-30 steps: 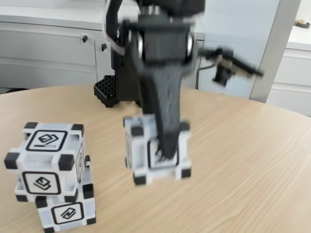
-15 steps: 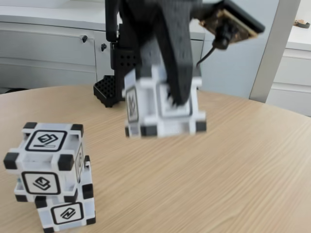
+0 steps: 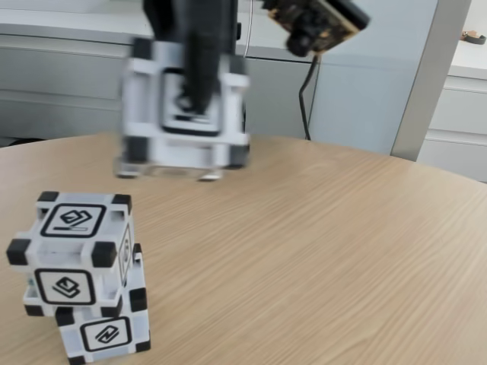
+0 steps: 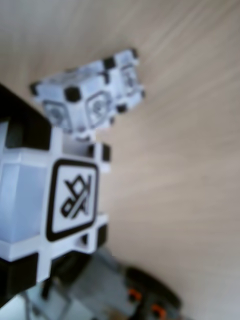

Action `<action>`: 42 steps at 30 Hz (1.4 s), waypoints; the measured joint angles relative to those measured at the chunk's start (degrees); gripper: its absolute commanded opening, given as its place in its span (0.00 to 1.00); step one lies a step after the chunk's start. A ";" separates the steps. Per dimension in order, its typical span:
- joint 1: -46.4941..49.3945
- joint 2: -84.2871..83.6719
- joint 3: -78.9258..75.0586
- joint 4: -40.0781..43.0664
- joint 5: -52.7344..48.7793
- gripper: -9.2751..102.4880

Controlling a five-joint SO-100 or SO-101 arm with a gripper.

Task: Stack cubes from left to right.

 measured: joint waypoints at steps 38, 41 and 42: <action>12.48 0.00 0.00 5.45 -6.24 0.08; 12.39 0.00 0.00 8.44 -5.54 0.08; 12.30 0.00 0.00 8.61 -5.36 0.08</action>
